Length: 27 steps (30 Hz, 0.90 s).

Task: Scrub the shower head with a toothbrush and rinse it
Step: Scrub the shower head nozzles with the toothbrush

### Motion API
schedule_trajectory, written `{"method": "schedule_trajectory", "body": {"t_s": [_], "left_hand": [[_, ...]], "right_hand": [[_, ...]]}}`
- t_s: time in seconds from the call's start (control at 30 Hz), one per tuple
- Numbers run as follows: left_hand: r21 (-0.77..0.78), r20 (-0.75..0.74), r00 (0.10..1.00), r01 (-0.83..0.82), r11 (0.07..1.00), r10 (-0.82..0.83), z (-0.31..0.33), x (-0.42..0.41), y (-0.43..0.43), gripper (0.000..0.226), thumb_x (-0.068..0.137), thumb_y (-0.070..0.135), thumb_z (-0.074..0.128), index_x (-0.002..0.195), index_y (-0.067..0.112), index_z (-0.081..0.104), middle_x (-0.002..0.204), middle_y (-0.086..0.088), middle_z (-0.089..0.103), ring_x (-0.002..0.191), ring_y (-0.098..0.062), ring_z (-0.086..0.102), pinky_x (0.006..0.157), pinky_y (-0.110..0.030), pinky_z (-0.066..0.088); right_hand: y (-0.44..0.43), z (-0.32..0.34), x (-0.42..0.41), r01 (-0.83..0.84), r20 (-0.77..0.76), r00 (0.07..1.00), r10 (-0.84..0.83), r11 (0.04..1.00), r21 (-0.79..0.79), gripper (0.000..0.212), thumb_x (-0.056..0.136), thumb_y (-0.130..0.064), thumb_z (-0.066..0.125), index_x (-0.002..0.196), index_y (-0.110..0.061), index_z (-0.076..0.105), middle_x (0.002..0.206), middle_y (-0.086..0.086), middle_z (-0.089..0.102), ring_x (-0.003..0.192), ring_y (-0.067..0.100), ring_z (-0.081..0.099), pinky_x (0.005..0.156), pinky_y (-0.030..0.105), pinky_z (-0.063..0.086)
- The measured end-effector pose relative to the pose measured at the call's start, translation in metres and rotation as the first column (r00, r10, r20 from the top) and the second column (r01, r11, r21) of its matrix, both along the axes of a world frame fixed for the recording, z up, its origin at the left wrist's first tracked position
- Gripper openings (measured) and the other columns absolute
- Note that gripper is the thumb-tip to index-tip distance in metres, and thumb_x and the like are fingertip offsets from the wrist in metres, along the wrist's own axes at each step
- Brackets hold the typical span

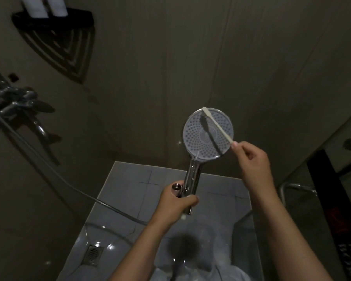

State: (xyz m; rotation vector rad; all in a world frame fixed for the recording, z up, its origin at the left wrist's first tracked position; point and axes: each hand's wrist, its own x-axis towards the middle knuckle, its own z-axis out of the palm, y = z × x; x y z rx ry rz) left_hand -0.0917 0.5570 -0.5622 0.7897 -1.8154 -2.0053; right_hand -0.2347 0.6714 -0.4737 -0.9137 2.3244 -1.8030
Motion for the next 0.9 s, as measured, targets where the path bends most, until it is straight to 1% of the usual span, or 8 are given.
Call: {"method": "schedule_trajectory", "body": {"t_s": [0.07, 0.17, 0.27, 0.43, 0.53, 0.67, 0.73, 0.9], "left_hand": [[0.055, -0.034, 0.999, 0.002, 0.998, 0.0, 0.002, 0.0, 0.0, 0.015, 0.061, 0.007, 0.069, 0.07, 0.01, 0.058, 0.05, 0.003, 0.055, 0.042, -0.012, 0.05, 0.041, -0.022, 0.047], [0.098, -0.042, 0.999, -0.019, 0.995, 0.023, 0.004, 0.001, 0.001, 0.019, 0.059, 0.007, 0.069, 0.076, 0.007, 0.06, 0.051, 0.003, 0.057, 0.044, -0.011, 0.052, 0.041, -0.021, 0.047], [0.118, -0.044, 0.998, -0.037, 0.992, 0.042, 0.006, 0.002, 0.003, 0.019, 0.058, 0.006, 0.069, 0.075, 0.007, 0.061, 0.052, 0.004, 0.057, 0.044, -0.009, 0.053, 0.041, -0.021, 0.046], [0.117, -0.028, 0.997, -0.064, 0.991, 0.067, 0.006, 0.005, 0.006, 0.017, 0.059, 0.004, 0.07, 0.073, 0.007, 0.061, 0.053, -0.001, 0.058, 0.043, -0.013, 0.052, 0.042, -0.022, 0.046], [0.126, -0.031, 0.997, -0.063, 0.99, 0.068, 0.004, 0.008, 0.007, 0.016, 0.065, -0.002, 0.071, 0.074, 0.007, 0.062, 0.054, 0.0, 0.058, 0.046, -0.011, 0.054, 0.042, -0.022, 0.046], [0.13, -0.024, 0.997, -0.074, 0.989, 0.078, 0.002, 0.009, 0.007, 0.02, 0.058, 0.008, 0.07, 0.075, 0.006, 0.061, 0.052, 0.002, 0.059, 0.047, -0.012, 0.054, 0.042, -0.023, 0.046], [0.121, -0.021, 0.997, -0.077, 0.99, 0.08, 0.001, 0.01, 0.005, 0.019, 0.058, 0.009, 0.07, 0.074, 0.007, 0.061, 0.052, 0.002, 0.059, 0.046, -0.013, 0.054, 0.043, -0.023, 0.046], [0.068, -0.023, 0.998, -0.051, 0.996, 0.053, -0.002, 0.013, 0.0, 0.012, 0.058, 0.013, 0.071, 0.065, 0.019, 0.063, 0.053, -0.001, 0.059, 0.045, -0.017, 0.054, 0.044, -0.026, 0.047]], "right_hand": [[0.006, -0.001, -0.005, -0.012, 0.016, 1.0, 0.012, 1.0, 0.003, 0.033, 0.094, -0.021, 0.054, 0.066, -0.005, 0.058, 0.057, -0.001, 0.038, 0.053, 0.001, 0.032, 0.049, 0.023, 0.025], [0.013, -0.004, -0.006, -0.03, 0.065, 0.997, 0.03, 1.0, 0.002, 0.032, 0.094, -0.018, 0.055, 0.064, -0.006, 0.057, 0.057, 0.0, 0.035, 0.052, 0.002, 0.029, 0.048, 0.022, 0.023], [0.014, -0.01, -0.003, -0.043, 0.044, 0.998, 0.04, 0.998, 0.049, 0.034, 0.093, -0.016, 0.057, 0.064, 0.001, 0.055, 0.059, 0.004, 0.035, 0.058, 0.007, 0.032, 0.054, 0.029, 0.025], [0.012, -0.018, 0.006, -0.113, 0.053, 0.993, 0.106, 0.982, 0.151, 0.037, 0.091, -0.02, 0.059, 0.055, -0.018, 0.051, 0.053, -0.007, 0.037, 0.056, 0.006, 0.034, 0.054, 0.03, 0.027], [0.013, -0.017, 0.005, -0.105, 0.053, 0.994, 0.098, 0.981, 0.164, 0.035, 0.09, -0.022, 0.06, 0.057, -0.017, 0.055, 0.052, -0.008, 0.039, 0.055, 0.005, 0.036, 0.053, 0.029, 0.028], [0.015, -0.018, 0.004, -0.112, 0.045, 0.993, 0.107, 0.982, 0.151, 0.033, 0.09, -0.024, 0.061, 0.058, -0.019, 0.057, 0.051, -0.009, 0.041, 0.053, 0.002, 0.036, 0.05, 0.023, 0.028], [0.012, -0.02, 0.005, -0.077, 0.008, 0.997, 0.077, 0.98, 0.184, 0.033, 0.09, -0.025, 0.061, 0.058, -0.018, 0.056, 0.05, -0.008, 0.041, 0.052, 0.002, 0.036, 0.05, 0.025, 0.028], [0.004, -0.018, -0.001, 0.139, -0.051, 0.99, -0.131, 0.97, 0.199, 0.037, 0.093, -0.026, 0.055, 0.059, -0.014, 0.049, 0.051, -0.004, 0.037, 0.054, 0.01, 0.035, 0.051, 0.032, 0.027]]}}
